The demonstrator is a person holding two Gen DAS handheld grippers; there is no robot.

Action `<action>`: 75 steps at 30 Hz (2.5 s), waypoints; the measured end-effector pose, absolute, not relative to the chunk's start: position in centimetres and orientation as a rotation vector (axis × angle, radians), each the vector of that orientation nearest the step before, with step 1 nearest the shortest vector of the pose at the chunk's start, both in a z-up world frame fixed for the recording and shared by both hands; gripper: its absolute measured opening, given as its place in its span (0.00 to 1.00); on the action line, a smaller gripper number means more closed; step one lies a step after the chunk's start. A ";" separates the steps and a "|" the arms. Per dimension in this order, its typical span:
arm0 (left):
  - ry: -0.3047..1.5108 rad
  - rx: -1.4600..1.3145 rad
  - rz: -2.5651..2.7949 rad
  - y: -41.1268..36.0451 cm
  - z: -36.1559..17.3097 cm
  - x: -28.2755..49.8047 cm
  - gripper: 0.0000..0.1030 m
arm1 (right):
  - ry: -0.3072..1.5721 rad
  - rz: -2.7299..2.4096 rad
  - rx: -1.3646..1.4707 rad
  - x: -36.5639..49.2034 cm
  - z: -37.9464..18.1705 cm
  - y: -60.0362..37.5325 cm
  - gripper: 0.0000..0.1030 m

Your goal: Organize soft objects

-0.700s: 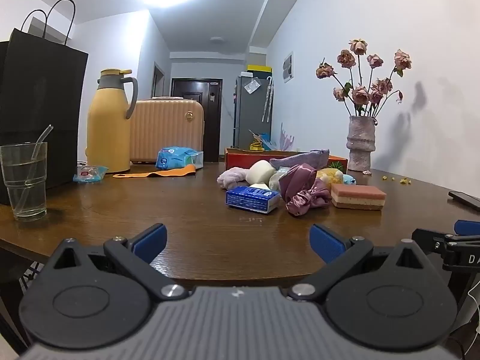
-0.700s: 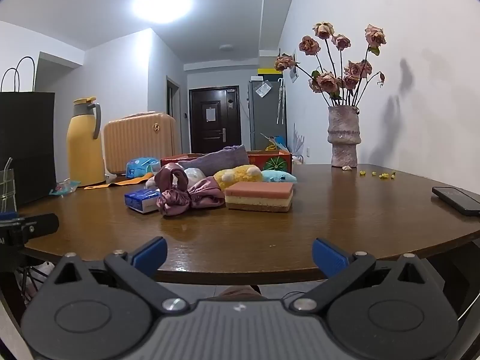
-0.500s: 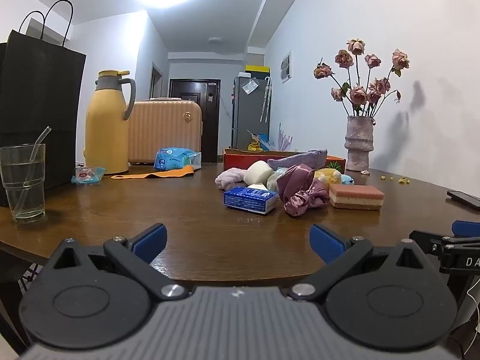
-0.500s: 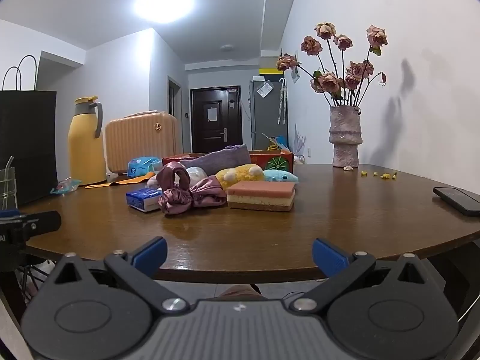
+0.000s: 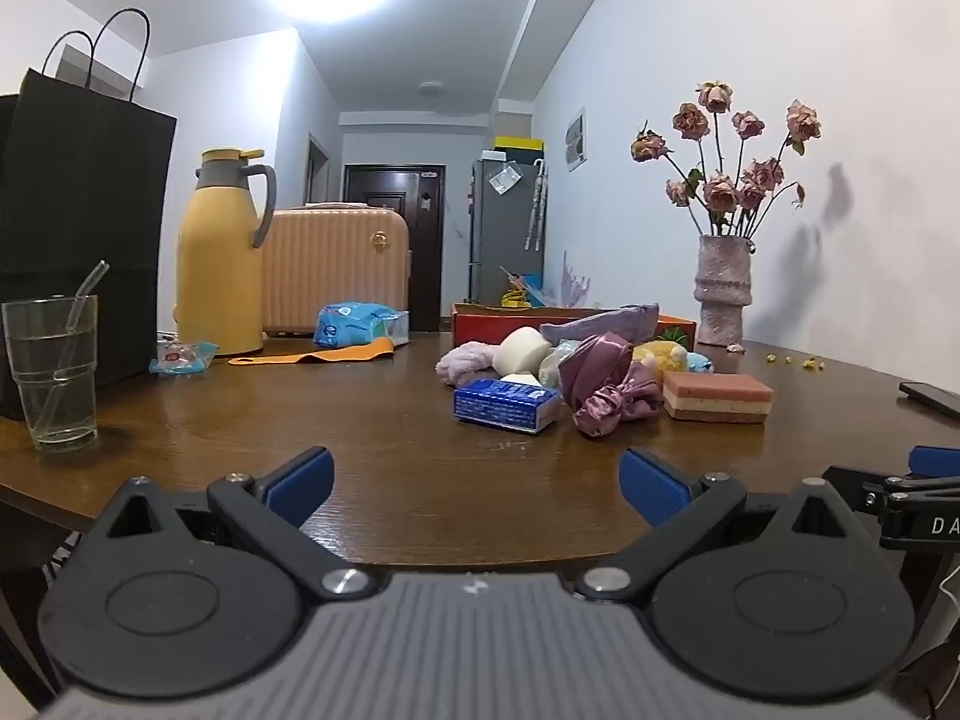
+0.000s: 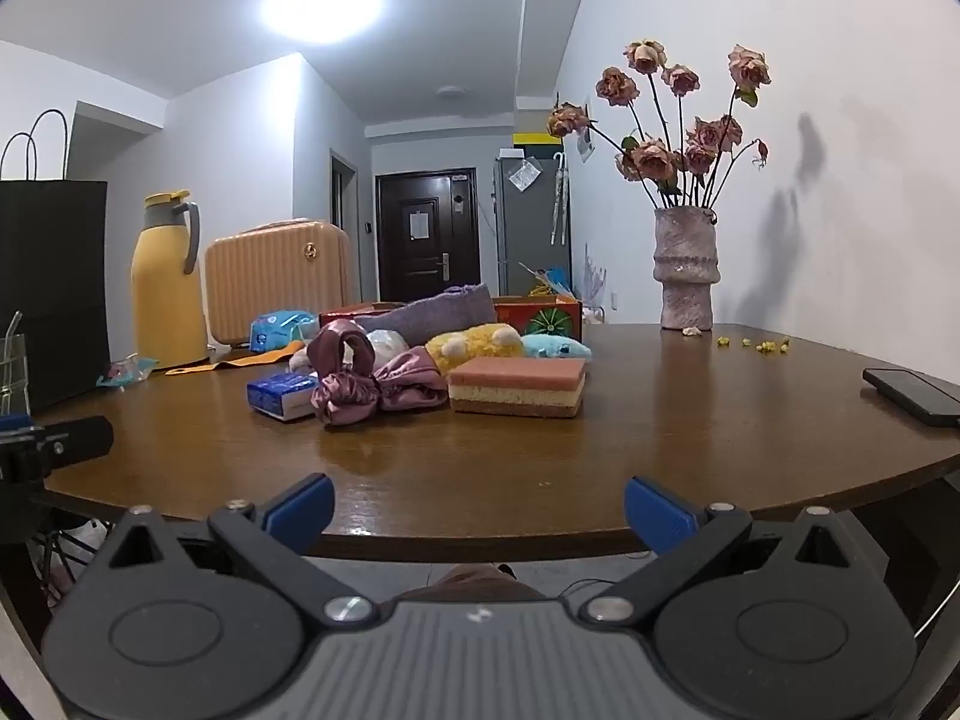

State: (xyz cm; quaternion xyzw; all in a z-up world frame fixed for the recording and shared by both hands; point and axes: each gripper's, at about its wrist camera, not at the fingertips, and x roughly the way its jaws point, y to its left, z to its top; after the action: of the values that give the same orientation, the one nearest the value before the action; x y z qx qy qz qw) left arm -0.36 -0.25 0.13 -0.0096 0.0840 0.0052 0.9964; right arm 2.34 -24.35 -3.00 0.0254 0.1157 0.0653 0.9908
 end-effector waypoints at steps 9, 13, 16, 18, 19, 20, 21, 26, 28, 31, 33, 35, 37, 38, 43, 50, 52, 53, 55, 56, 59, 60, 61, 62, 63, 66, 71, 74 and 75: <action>0.166 -0.016 0.008 -0.2 0.2 -0.4 1.00 | 0.244 0.114 0.056 2.5 -3.1 -24.5 1.00; 0.168 -0.013 0.005 -0.4 0.1 -0.4 1.00 | 0.249 0.112 0.056 2.4 -3.2 -24.6 1.00; 0.173 -0.005 0.006 -0.4 0.0 -0.3 1.00 | 0.248 0.111 0.062 2.3 -3.3 -24.7 1.00; 0.173 -0.002 0.009 -0.5 0.0 -0.3 1.00 | 0.251 0.113 0.064 2.4 -3.3 -24.7 1.00; 0.172 0.000 0.011 -0.5 0.0 -0.3 1.00 | 0.254 0.113 0.064 2.4 -3.4 -24.6 1.00; 0.172 0.001 0.013 -0.5 0.0 -0.3 1.00 | 0.258 0.111 0.059 2.5 -3.4 -24.6 1.00; 0.171 0.002 0.014 -0.5 0.1 -0.3 1.00 | 0.262 0.109 0.051 2.6 -3.4 -24.4 1.00; 0.178 -0.011 0.020 -0.2 -0.1 -0.1 1.00 | 0.246 0.127 -0.001 2.2 -3.2 -23.4 1.00; 0.176 -0.010 0.020 -0.1 -0.1 -0.1 1.00 | 0.244 0.136 -0.011 2.1 -3.2 -23.1 1.00; 0.169 -0.006 0.020 -0.1 -0.1 -0.1 1.00 | 0.253 0.137 -0.007 2.2 -3.2 -23.1 1.00; 0.169 -0.006 0.020 -0.1 -0.1 -0.1 1.00 | 0.259 0.133 0.003 2.3 -3.3 -23.3 1.00; 0.168 -0.006 0.021 -0.1 -0.1 -0.1 1.00 | 0.260 0.131 0.008 2.4 -3.3 -23.4 1.00; 0.168 -0.005 0.020 -0.1 -0.1 -0.1 1.00 | 0.260 0.131 0.010 2.4 -3.3 -23.5 1.00; 0.167 -0.004 0.020 -0.1 -0.1 0.0 1.00 | 0.259 0.131 0.010 2.4 -3.3 -23.5 1.00; 0.168 -0.006 0.021 -0.1 -0.1 -0.1 1.00 | 0.264 0.133 0.009 2.6 -3.3 -23.4 1.00; 0.176 0.010 0.014 -0.7 -0.1 0.0 1.00 | 0.262 0.132 0.027 2.6 -3.4 -23.8 1.00; 0.180 0.013 0.006 -0.8 -0.2 0.0 1.00 | 0.270 0.129 0.037 2.8 -3.5 -23.9 1.00; 0.180 0.013 0.004 -0.9 -0.3 -0.1 1.00 | 0.272 0.128 0.040 2.8 -3.5 -23.9 1.00; 0.180 0.011 0.002 -0.8 -0.3 -0.2 1.00 | 0.270 0.128 0.037 2.8 -3.5 -23.9 1.00; 0.181 0.009 0.004 -0.8 -0.3 -0.1 1.00 | 0.268 0.129 0.034 2.8 -3.5 -23.8 1.00; 0.184 0.001 0.008 -0.6 -0.4 -0.1 1.00 | 0.269 0.134 0.031 2.9 -3.6 -23.8 1.00; 0.185 0.000 0.008 -0.6 -0.4 -0.1 1.00 | 0.270 0.134 0.032 2.9 -3.7 -23.8 1.00; 0.185 -0.002 0.008 -0.5 -0.4 -0.1 1.00 | 0.271 0.134 0.033 3.0 -3.7 -23.8 1.00; 0.185 -0.003 0.008 -0.5 -0.4 0.0 1.00 | 0.270 0.134 0.036 2.9 -3.7 -23.9 1.00; 0.188 -0.004 0.007 -0.5 -0.3 0.0 1.00 | 0.270 0.133 0.040 3.0 -3.6 -24.0 1.00; 0.193 -0.017 0.009 0.0 -0.1 0.3 1.00 | 0.268 0.124 0.050 3.2 -3.5 -24.3 1.00; 0.191 -0.022 0.036 0.6 0.0 0.6 1.00 | 0.269 0.112 0.057 3.3 -3.5 -24.4 1.00; 0.193 -0.026 0.042 0.8 0.1 0.7 1.00 | 0.269 0.113 0.056 3.2 -3.5 -24.4 1.00; 0.193 -0.023 0.043 0.8 0.1 0.7 1.00 | 0.267 0.114 0.054 3.2 -3.5 -24.4 1.00</action>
State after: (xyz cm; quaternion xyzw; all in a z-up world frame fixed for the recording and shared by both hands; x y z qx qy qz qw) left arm 0.69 0.82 0.07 -0.0117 0.0961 0.0213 0.9951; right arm 3.20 -24.40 -3.52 0.0271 0.1332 0.0569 0.9891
